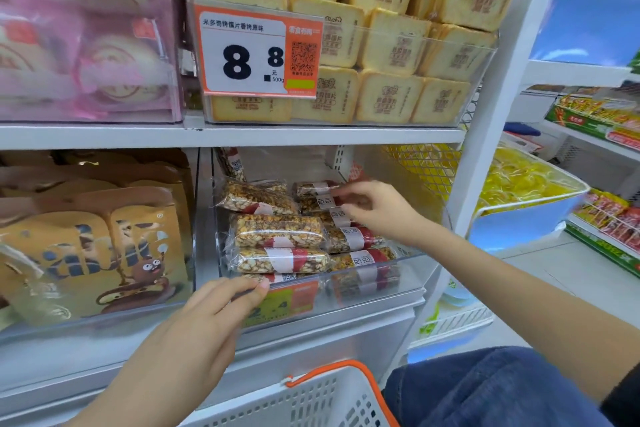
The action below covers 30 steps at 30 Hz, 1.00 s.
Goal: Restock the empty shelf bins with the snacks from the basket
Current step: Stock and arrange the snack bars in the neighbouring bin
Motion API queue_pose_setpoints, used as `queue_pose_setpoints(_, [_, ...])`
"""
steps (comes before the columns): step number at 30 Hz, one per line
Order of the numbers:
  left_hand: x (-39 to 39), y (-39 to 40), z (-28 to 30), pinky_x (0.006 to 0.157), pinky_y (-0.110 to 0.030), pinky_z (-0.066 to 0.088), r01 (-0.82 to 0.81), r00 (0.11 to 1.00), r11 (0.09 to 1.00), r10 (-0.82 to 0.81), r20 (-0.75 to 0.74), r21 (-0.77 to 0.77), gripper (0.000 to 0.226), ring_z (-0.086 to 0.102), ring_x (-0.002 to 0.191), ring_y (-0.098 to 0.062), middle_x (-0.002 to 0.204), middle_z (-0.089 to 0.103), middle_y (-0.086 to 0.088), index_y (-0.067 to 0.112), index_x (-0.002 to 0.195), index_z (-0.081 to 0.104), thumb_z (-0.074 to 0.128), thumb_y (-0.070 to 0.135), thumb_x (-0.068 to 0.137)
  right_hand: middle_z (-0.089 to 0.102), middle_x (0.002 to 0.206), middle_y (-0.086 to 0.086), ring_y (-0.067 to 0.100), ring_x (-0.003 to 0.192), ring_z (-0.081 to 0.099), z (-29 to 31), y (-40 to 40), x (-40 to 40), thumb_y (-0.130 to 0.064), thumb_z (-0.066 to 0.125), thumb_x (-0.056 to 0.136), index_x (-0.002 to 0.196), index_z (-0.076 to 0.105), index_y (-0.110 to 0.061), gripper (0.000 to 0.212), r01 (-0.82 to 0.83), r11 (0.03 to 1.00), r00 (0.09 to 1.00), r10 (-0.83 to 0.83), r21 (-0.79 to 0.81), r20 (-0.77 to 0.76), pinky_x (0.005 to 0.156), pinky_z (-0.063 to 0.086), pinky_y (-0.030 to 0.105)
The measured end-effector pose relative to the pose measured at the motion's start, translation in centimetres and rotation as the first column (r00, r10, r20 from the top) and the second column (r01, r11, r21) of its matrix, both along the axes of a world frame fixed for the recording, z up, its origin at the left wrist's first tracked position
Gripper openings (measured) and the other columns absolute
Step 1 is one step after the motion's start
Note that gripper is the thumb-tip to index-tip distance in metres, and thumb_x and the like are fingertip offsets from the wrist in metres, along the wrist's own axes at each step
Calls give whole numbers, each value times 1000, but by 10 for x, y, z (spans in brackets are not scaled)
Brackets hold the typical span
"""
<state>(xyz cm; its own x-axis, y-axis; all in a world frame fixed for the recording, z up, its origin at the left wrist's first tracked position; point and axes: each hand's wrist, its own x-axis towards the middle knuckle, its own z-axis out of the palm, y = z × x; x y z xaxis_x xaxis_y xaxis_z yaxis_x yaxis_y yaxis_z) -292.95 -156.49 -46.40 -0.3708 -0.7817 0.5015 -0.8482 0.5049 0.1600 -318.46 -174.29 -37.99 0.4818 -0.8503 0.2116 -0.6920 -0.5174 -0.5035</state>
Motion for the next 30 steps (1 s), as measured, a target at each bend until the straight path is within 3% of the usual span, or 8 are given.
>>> queue_pose_setpoints(3, [-3,4,4,75,-13,45,-25,999,998,27,-25,61,66,44,109,-2,122,48,17,25,124,58,78,1,66,44,141,-13,-2,124,39,-5,25,23,-36,65,88,138,43,-34,55,-224,947,950,265,230,-164,99,31,15])
queue_pose_setpoints(6, [-3,5,1,76,-18,49,-43,999,997,44,-19,64,70,43,112,-3,124,46,18,26,127,56,79,2,65,46,139,-6,9,125,43,-8,22,42,-36,69,84,137,43,-25,59,-167,958,967,205,232,-149,98,37,23])
queue_pose_setpoints(11, [-4,6,-1,74,-23,55,-62,998,996,62,8,58,78,44,113,-6,126,50,14,24,130,52,79,1,61,52,99,-21,-13,78,46,14,28,35,-19,78,75,118,58,-22,48,-127,992,991,127,-7,-28,70,34,10])
queue_pose_setpoints(14, [-4,5,-1,72,-24,56,-62,998,997,61,10,49,76,44,113,-7,125,52,12,22,129,55,79,1,60,53,97,-9,-3,86,50,21,33,8,4,67,72,106,63,-24,44,-43,964,990,76,-262,120,75,38,13])
queue_pose_setpoints(18, [-4,5,-3,71,-25,57,-67,998,997,67,5,46,77,44,114,-7,126,51,12,23,130,53,78,1,60,58,112,6,26,96,49,-7,31,-34,13,56,74,111,60,-18,49,45,708,997,-75,-705,-12,80,40,29])
queue_pose_setpoints(21, [-4,6,-2,71,-24,57,-67,998,997,67,3,45,78,44,113,-6,125,50,13,23,130,52,79,1,60,54,134,-8,18,119,52,-29,28,-55,11,55,83,116,57,-43,63,-89,977,985,57,-193,-162,94,41,24])
queue_pose_setpoints(25, [-5,7,-2,72,-19,55,-63,998,997,63,-5,33,76,44,112,-4,124,52,13,23,129,55,80,2,60,55,129,-23,-6,117,52,-5,26,-66,-7,63,89,122,62,-34,43,-139,889,990,132,435,47,97,45,20])
queue_pose_setpoints(30, [-5,5,0,73,-19,52,-61,998,997,61,3,36,78,45,110,-4,122,54,12,23,127,56,83,2,57,69,105,-7,4,91,63,5,8,-43,-32,72,83,102,69,-28,20,71,965,995,-84,253,43,80,51,21])
